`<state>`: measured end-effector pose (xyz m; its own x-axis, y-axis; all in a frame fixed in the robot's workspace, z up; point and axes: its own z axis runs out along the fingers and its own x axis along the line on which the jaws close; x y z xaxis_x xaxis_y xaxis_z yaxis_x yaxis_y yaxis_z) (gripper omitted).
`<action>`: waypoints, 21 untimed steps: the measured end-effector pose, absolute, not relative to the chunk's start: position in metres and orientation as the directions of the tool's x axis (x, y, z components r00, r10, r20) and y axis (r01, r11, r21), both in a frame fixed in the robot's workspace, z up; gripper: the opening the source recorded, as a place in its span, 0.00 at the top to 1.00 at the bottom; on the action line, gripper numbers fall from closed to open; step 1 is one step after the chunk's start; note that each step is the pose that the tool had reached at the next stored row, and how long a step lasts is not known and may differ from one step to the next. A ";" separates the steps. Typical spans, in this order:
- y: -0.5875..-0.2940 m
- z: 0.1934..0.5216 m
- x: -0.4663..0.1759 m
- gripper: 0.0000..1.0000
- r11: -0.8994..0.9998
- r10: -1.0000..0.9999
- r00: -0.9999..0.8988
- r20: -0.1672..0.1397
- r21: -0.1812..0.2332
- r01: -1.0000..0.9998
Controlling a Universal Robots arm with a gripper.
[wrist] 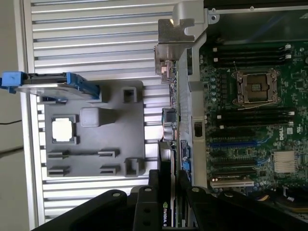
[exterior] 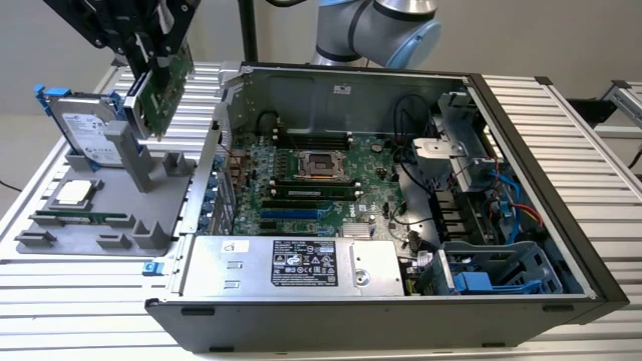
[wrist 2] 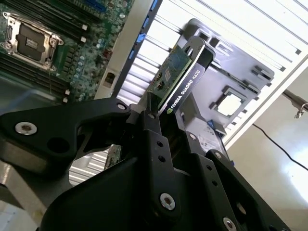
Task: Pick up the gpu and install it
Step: 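Pick up the gpu and move the gpu toward the slot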
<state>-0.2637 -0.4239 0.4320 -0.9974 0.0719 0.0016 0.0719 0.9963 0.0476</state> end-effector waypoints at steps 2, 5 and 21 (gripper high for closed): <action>-0.424 0.432 -0.261 1.00 0.996 0.072 -0.997 0.002 0.048 0.072; -0.424 0.432 -0.257 1.00 0.996 0.072 -0.997 0.002 0.048 0.072; -0.424 0.432 -0.238 1.00 0.996 0.072 -0.997 0.003 0.048 0.072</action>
